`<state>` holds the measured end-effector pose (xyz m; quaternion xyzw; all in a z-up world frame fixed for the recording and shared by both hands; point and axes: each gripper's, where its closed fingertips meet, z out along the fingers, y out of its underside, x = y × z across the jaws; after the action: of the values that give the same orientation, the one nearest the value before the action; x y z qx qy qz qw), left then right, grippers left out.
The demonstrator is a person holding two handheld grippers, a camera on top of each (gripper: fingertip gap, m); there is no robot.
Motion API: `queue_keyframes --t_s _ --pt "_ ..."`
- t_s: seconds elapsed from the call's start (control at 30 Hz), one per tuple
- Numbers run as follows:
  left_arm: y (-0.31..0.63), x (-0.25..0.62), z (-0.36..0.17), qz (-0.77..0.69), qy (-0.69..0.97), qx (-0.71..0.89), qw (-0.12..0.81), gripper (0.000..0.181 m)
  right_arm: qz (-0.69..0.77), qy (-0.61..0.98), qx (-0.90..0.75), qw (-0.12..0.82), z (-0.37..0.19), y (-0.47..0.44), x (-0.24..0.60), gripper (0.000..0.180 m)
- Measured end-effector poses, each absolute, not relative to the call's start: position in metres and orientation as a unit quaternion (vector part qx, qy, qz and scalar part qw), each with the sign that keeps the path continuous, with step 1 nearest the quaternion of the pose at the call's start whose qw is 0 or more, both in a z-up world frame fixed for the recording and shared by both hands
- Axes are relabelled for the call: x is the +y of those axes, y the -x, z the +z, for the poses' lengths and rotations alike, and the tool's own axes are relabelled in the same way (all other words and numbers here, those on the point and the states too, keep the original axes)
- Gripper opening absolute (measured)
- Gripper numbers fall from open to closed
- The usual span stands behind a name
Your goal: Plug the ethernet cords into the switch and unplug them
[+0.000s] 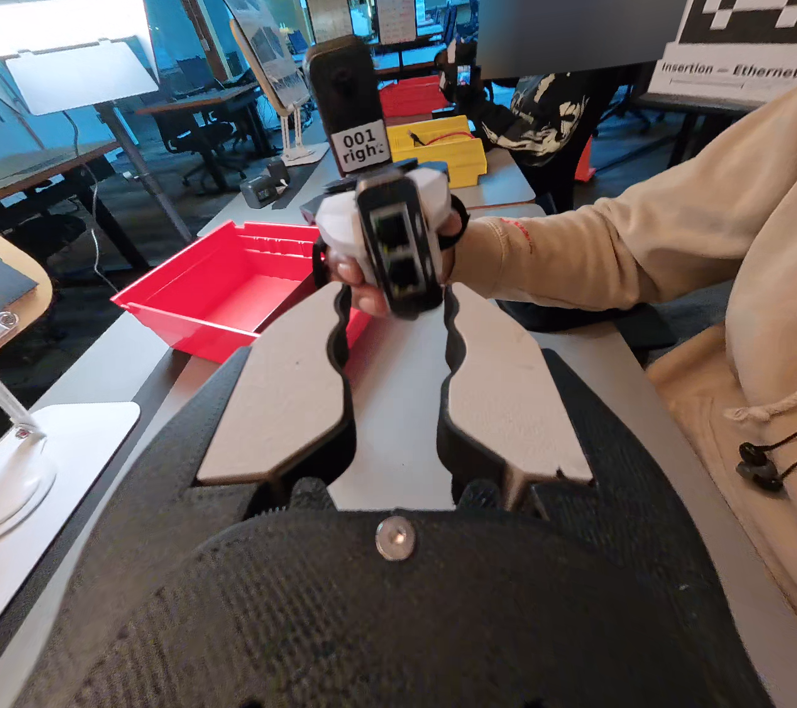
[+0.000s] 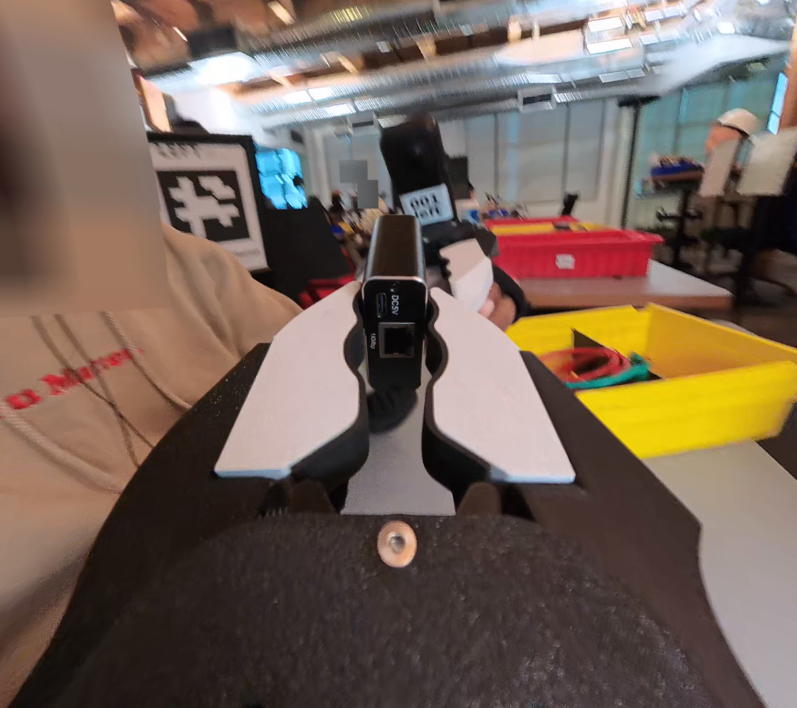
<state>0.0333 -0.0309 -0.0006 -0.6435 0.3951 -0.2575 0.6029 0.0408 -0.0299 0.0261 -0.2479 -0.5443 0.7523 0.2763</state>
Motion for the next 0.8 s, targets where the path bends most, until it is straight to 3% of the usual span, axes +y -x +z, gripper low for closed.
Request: queue_keyframes --t_s 0.3,0.43,0.5,0.8 --pt "-0.051 -0.041 0.007 -0.276 0.629 0.404 0.604 0.042 0.817 0.173 -0.504 0.221 0.039 -0.068 -0.03 0.023" --pt "-0.058 -0.042 0.008 -0.285 0.627 0.401 0.604 0.043 0.785 0.201 -0.531 0.248 0.029 -0.055 -0.034 0.024" --pt "-0.055 -0.038 0.006 -0.265 0.633 0.398 0.609 0.03 0.765 0.212 -0.543 0.272 0.027 -0.049 -0.036 0.024" --pt "-0.046 -0.039 0.013 -0.303 0.616 0.386 0.616 0.027 0.677 0.249 -0.592 0.358 0.025 -0.036 -0.041 0.025"
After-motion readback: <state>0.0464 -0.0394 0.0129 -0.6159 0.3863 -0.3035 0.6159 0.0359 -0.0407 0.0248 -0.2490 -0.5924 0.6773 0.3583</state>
